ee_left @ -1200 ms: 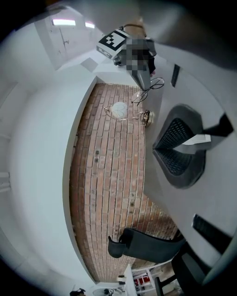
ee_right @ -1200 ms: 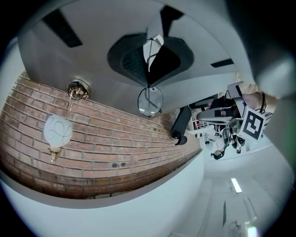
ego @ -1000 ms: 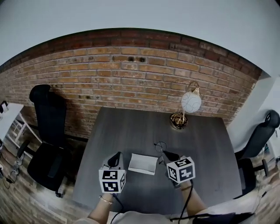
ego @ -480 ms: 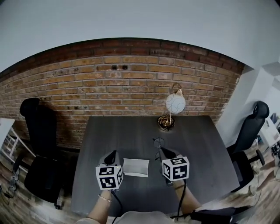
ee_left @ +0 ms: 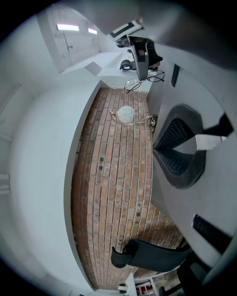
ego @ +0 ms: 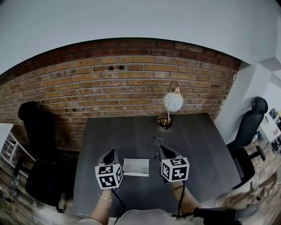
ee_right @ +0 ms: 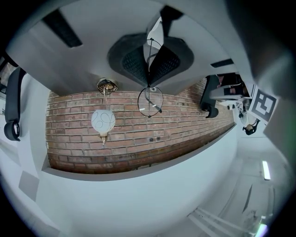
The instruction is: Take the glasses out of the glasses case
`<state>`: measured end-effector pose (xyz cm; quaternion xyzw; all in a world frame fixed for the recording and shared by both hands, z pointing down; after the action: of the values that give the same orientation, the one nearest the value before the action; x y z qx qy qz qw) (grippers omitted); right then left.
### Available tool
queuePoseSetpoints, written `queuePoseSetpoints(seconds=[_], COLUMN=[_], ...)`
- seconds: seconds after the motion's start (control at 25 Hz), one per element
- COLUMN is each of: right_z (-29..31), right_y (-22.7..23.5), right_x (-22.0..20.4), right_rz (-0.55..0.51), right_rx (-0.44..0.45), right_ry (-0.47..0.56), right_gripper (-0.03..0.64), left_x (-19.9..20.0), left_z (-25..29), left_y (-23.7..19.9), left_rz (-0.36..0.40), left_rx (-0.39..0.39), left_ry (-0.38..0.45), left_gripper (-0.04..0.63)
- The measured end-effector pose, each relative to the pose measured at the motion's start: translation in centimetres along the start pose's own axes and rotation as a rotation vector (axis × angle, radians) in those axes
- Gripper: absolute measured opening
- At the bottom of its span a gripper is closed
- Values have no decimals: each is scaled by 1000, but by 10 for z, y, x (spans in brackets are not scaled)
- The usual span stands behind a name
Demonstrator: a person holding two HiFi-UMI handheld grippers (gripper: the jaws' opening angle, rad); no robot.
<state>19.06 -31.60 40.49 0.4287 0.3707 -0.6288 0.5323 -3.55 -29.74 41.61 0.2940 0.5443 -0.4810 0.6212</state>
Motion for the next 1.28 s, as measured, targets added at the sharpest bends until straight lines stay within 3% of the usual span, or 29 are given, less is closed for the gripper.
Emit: queuePoseSetpoints(seconds=[1.28], right_z=[-11], right_y=[5], right_x=[-3], right_rz=[26], right_rx=[-29], right_ry=[28], right_gripper=[38], left_x=[-4], left_z=[-2], left_y=[5], left_rz=[-1], left_rx=[7], left_ry=[6], left_gripper=[17])
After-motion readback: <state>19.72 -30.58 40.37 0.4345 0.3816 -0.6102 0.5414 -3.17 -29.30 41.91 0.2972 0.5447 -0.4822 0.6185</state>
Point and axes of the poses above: the fingertips, and each gripper's own axes: z forward along the fingers, y to its right, x out of its top, the point moved 1 cm from there along -z, backward along the fingers, and after that the axes turned 14 degrees about -x, right-handed, at the moved point
